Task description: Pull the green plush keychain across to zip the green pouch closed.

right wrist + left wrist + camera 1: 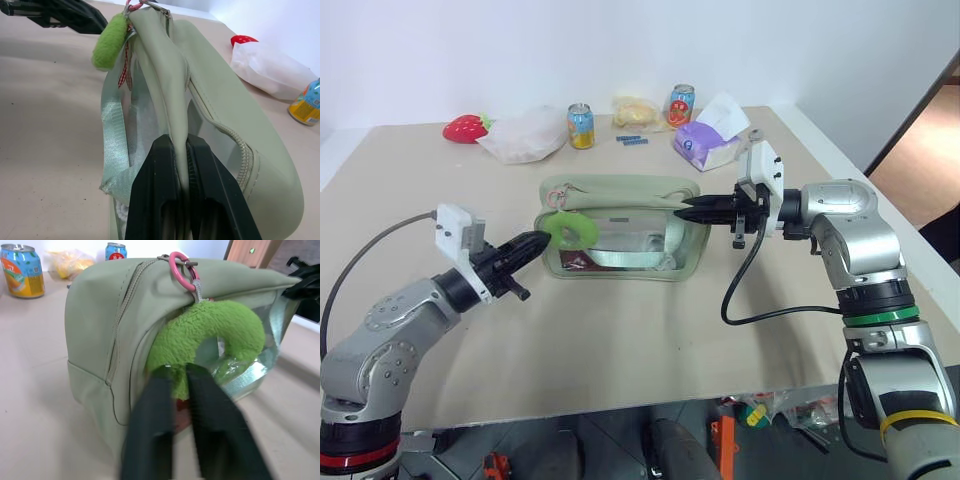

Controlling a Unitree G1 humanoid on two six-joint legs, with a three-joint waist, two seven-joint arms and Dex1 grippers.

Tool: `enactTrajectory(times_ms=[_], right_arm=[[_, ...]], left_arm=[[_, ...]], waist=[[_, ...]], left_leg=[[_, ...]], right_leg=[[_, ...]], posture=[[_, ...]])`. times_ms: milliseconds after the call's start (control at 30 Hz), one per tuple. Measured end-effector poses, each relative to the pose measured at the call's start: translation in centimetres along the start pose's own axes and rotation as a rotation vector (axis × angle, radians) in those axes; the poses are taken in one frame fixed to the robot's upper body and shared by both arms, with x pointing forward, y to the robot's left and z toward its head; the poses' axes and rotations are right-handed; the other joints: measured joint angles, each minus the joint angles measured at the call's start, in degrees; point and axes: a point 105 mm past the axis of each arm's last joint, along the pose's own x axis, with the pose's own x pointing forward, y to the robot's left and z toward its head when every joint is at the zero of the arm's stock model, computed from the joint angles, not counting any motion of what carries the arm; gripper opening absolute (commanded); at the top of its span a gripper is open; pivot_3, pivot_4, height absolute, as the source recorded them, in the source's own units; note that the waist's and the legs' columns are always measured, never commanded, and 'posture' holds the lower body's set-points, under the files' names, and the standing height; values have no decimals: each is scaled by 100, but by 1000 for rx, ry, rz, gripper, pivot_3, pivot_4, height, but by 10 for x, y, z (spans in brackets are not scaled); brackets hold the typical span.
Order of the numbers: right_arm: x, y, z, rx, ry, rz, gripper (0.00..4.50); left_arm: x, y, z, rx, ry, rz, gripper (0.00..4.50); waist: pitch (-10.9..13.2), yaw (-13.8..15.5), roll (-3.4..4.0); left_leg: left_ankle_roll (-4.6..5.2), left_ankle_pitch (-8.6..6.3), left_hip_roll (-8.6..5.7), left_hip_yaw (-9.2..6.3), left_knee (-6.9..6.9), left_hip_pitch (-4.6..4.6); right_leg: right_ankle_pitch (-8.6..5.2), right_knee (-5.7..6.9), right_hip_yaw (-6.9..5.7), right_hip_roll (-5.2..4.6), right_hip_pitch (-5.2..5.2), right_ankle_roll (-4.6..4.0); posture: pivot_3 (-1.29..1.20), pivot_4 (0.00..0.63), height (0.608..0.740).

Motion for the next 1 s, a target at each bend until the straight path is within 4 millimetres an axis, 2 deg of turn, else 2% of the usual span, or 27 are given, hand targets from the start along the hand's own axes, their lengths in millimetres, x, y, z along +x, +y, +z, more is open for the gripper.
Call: enactTrajectory(times_ms=[67, 367, 733, 767, 833, 933, 967, 1000], right_arm=[[0, 0, 0, 0, 0, 0, 0], [0, 0, 0, 1, 1, 0, 0], [0, 0, 0, 5, 3, 0, 0], [0, 0, 0, 5, 3, 0, 0], [0, 0, 0, 5, 3, 0, 0], [0, 0, 0, 4, 3, 0, 0], [0, 0, 0, 4, 3, 1, 0], [0, 0, 0, 4, 3, 1, 0]], left_arm=[[-2, -1, -3, -5, 8, 4, 2435], [4, 3, -5, -2, -37, 92, 2435], [17, -4, -5, -30, -73, 77, 2435], [18, -3, -5, -34, -80, 79, 1902], [18, -2, -3, -31, -91, 79, 1348], [18, -3, -1, -28, -99, 75, 262], [18, -3, -1, -27, -101, 72, 24], [17, -3, -1, -26, -106, 68, 24]], waist=[[1, 5, -1], [0, 6, -3], [0, 5, -4], [0, 6, -5], [0, 5, -5], [0, 5, -5], [0, 5, -5], [1, 5, -5]], left_leg=[[0, 0, 0, -1, 0, 0], [0, 0, -1, 6, 1, 2], [0, 0, -2, 6, 1, 2], [0, 0, -2, 6, 1, 2], [0, 0, -2, 7, 1, 2], [0, 0, -2, 7, 1, 2], [0, 0, -2, 7, 1, 2], [0, 0, -2, 7, 1, 2]], right_leg=[[0, 0, -1, 0, 0, 0], [3, 0, 6, 0, 1, 4], [4, 0, 9, 1, 1, 7], [5, 0, 9, 1, 1, 7], [5, 0, 10, 1, 1, 7], [5, 0, 10, 1, 1, 7], [5, 0, 11, 1, 1, 7], [5, 0, 11, 1, 0, 7]], posture=[[0, 150, 740], [0, 150, 740], [0, 150, 740], [0, 150, 740], [0, 150, 740], [0, 150, 740], [0, 150, 740], [0, 150, 740]])
